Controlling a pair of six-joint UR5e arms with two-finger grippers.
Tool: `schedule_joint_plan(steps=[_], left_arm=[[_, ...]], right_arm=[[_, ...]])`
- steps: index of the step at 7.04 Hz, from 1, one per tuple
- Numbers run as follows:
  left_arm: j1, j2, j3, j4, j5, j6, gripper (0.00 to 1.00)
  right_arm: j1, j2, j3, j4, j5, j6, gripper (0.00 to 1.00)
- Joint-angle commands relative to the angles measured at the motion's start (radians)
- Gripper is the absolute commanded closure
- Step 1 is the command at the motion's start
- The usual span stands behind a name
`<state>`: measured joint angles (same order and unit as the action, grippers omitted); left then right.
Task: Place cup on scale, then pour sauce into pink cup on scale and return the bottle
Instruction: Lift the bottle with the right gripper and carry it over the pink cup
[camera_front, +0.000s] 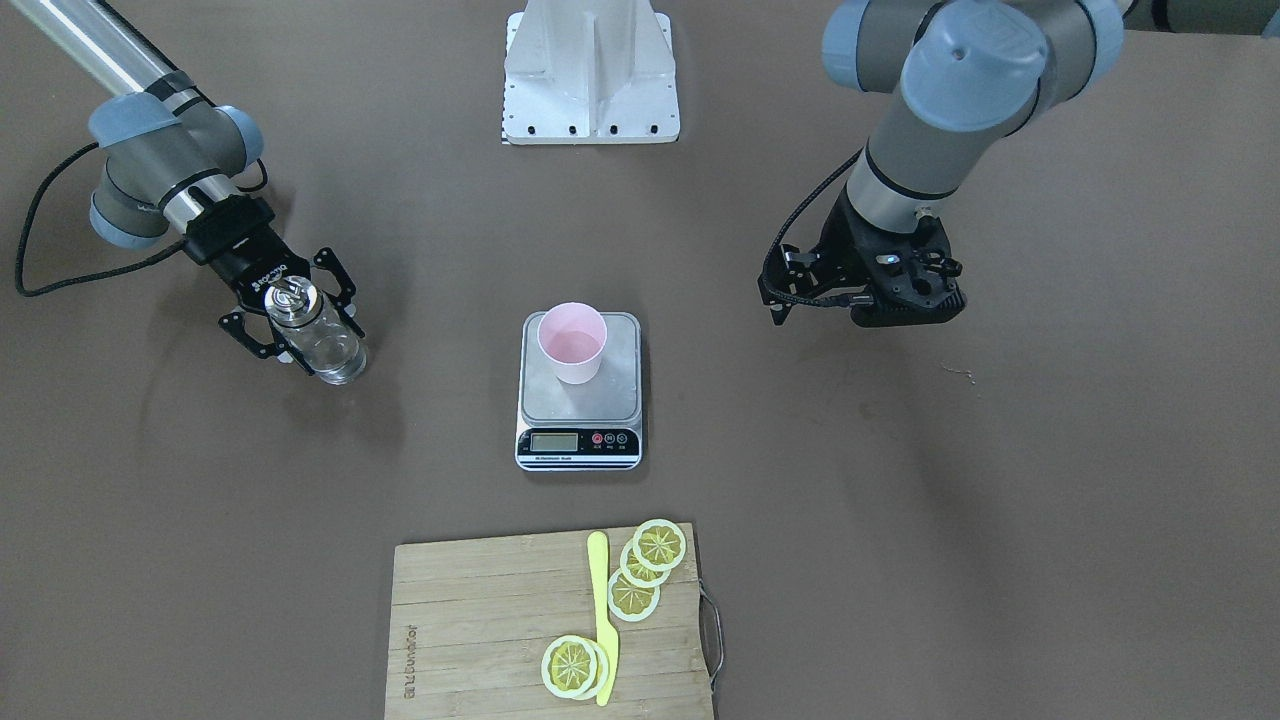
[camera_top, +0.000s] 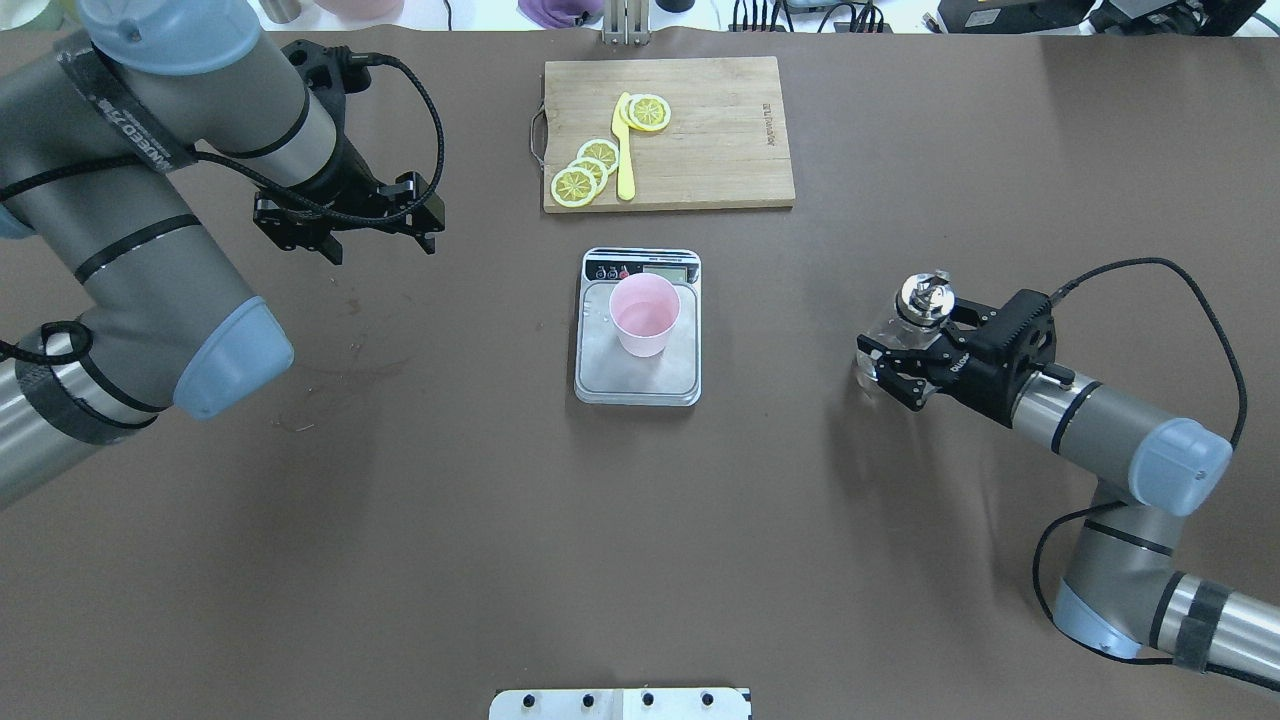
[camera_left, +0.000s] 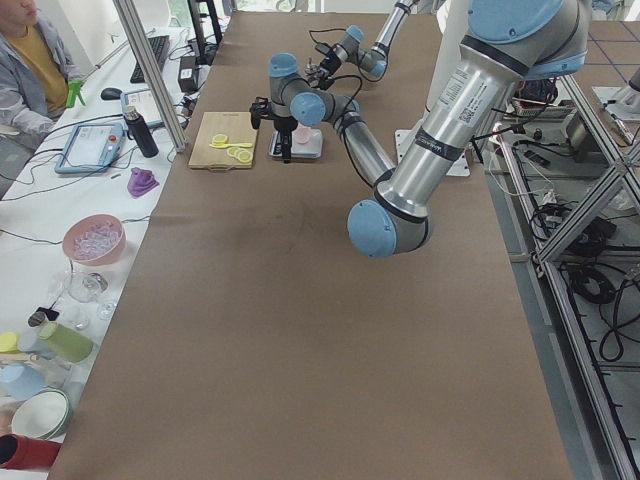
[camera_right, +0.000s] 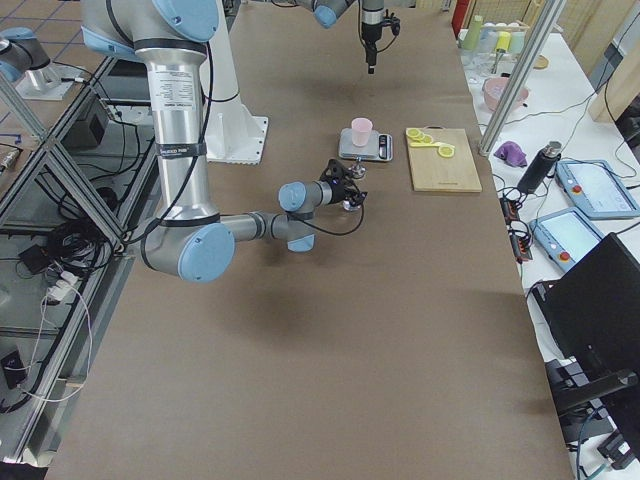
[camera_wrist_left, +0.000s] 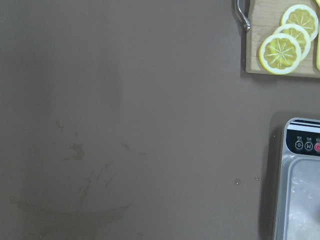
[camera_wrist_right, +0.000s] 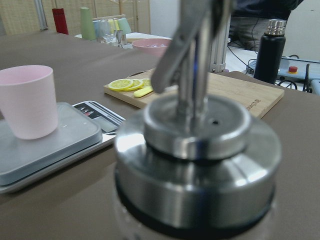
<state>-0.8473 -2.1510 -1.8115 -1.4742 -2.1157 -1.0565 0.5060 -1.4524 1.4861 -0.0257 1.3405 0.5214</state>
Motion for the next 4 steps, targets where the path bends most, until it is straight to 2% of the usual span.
schedule_joint_plan(steps=[1,2,3,4], left_arm=[[-0.025,0.028,-0.006,0.0,-0.001,0.047,0.03],[-0.029,0.033,-0.005,0.0,-0.001,0.049,0.03],[-0.03,0.036,-0.006,0.0,-0.001,0.049,0.03],[-0.032,0.036,-0.006,0.0,-0.001,0.049,0.03]], right_arm=[[-0.001,0.079,0.273,-0.566,-0.033,0.0,1.0],[-0.003,0.16,0.383,-0.885,-0.035,0.0,1.0],[-0.01,0.235,0.428,-1.127,-0.035,0.002,1.0],[-0.027,0.269,0.433,-1.254,-0.035,0.0,1.0]])
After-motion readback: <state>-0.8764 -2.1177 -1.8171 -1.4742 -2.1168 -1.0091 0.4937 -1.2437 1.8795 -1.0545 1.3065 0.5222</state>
